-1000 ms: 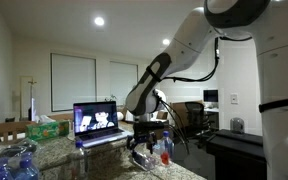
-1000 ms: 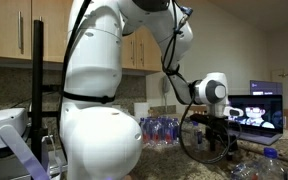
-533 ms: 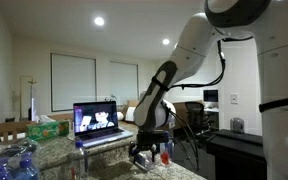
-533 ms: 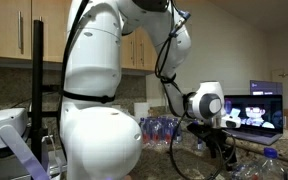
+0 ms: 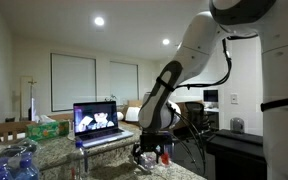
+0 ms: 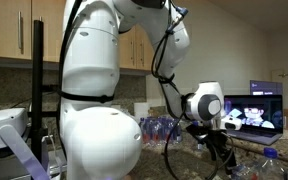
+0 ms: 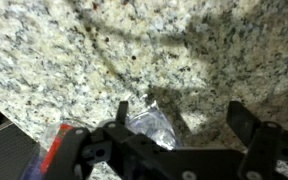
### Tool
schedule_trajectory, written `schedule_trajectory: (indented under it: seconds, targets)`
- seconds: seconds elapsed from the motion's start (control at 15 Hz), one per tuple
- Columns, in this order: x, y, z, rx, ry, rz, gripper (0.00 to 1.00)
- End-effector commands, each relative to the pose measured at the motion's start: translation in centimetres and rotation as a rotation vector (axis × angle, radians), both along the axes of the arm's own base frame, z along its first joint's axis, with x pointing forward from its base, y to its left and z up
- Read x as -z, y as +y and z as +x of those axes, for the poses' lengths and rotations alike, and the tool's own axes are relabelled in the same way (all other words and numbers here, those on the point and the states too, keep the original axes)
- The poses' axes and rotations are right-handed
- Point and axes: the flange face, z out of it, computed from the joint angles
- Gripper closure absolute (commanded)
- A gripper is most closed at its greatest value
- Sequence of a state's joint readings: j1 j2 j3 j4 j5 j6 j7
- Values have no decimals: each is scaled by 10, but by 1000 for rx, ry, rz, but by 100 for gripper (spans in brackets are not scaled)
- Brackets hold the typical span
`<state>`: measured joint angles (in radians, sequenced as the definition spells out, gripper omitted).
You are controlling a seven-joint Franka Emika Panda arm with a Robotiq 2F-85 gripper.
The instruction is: Move the three empty water bottles to the right
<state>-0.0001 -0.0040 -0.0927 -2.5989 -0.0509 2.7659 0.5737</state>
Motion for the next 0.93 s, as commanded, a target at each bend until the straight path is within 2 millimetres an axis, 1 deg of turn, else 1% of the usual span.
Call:
schedule_trajectory:
  seconds: [0.0, 0.2, 0.4, 0.53, 0.67, 0.87]
  targets:
    - [-12, -10, -23, 61, -36, -1, 0]
    - [-22, -24, -33, 110, -51, -1, 0]
    - [-31, -43, -34, 123, -76, 0, 0]
    - [-32, -54, -30, 106, -89, -1, 0]
    - [-29, -61, -24, 73, -101, -7, 0]
    - [-24, -62, -12, 5, -118, -5, 0]
